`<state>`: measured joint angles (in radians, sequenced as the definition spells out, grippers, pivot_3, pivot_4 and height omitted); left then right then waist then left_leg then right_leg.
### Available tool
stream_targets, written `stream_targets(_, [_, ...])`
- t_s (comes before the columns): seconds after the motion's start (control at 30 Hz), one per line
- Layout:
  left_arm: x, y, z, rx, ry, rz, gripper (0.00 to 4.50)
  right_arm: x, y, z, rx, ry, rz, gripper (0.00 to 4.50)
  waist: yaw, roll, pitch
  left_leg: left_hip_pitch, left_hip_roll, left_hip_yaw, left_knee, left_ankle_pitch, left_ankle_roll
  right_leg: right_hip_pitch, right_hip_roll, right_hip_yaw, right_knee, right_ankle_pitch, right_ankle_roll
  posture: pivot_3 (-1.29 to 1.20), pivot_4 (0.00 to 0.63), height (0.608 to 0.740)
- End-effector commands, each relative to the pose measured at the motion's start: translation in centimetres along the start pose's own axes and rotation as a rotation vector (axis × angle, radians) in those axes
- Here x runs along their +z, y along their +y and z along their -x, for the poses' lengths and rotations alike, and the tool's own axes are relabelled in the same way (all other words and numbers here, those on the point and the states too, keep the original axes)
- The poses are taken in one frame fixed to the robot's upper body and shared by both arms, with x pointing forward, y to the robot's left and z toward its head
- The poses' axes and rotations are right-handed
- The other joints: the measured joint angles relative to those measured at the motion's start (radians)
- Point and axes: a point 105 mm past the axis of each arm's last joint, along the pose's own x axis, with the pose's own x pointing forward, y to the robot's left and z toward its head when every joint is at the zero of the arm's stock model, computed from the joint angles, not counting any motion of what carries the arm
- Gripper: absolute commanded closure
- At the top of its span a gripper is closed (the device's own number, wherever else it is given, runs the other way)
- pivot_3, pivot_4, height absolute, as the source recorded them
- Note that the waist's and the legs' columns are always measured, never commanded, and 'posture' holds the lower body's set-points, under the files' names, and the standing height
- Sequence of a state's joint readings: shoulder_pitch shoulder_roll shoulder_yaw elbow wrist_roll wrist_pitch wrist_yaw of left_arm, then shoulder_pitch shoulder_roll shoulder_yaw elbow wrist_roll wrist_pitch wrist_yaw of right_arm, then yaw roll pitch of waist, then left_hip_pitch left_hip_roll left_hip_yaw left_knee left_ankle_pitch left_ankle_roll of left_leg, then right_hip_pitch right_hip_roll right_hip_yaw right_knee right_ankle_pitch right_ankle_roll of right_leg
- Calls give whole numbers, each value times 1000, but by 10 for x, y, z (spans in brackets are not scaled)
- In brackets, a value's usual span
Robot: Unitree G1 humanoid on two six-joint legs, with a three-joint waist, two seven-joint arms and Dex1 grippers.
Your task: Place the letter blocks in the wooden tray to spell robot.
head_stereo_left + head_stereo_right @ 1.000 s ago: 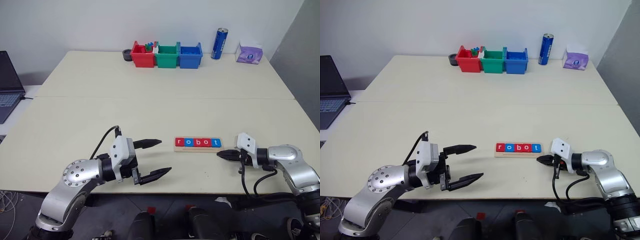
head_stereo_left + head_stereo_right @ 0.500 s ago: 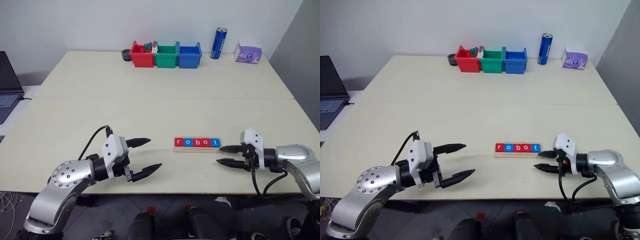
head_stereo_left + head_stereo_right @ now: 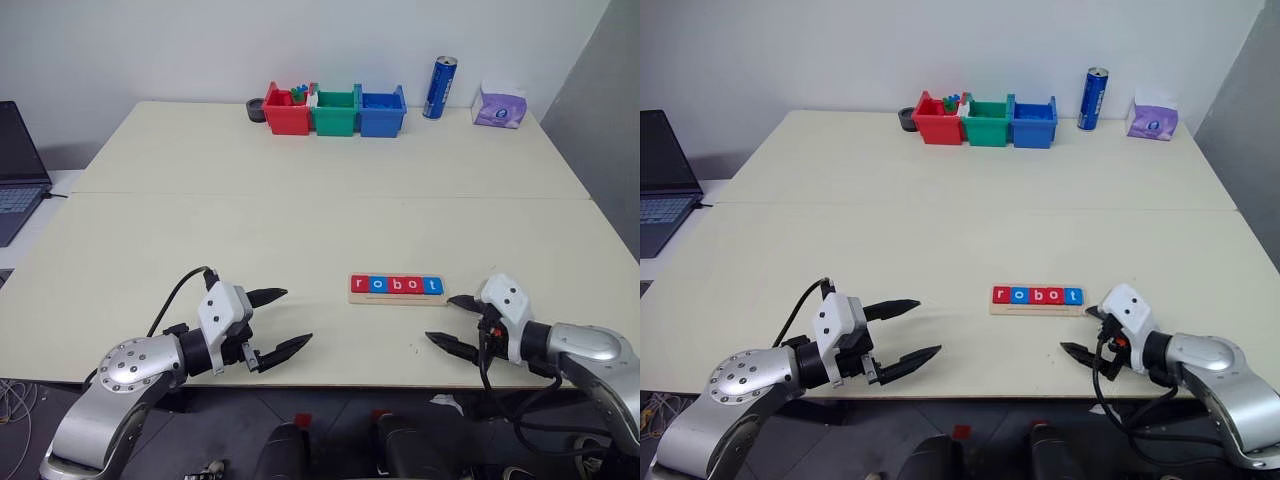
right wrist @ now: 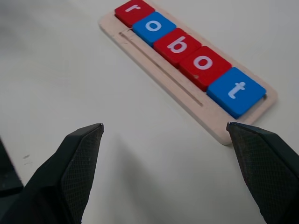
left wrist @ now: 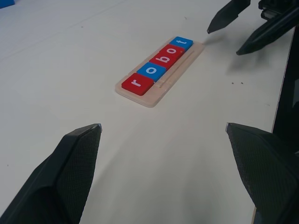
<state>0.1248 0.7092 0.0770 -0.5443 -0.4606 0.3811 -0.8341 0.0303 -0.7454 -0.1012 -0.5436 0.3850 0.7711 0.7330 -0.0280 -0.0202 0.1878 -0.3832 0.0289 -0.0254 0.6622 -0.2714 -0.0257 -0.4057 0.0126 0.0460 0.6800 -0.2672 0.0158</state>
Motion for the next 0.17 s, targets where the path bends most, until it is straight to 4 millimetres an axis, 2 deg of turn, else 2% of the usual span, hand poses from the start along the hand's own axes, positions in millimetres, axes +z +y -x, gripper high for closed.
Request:
stream_targets(0.03, [7,0,-1,-19,-18,-45,0,6,-15,6,-81,-24,13,19,0,0,0,0,0,0,0,0,0,0,0,0,0,0,0,0,150,740])
stream_targets(0.17, [8,-2,-3,-45,-27,-53,0,2,-18,7,-97,-19,11,19,0,0,0,0,0,0,0,0,0,0,0,0,0,0,0,0,150,740])
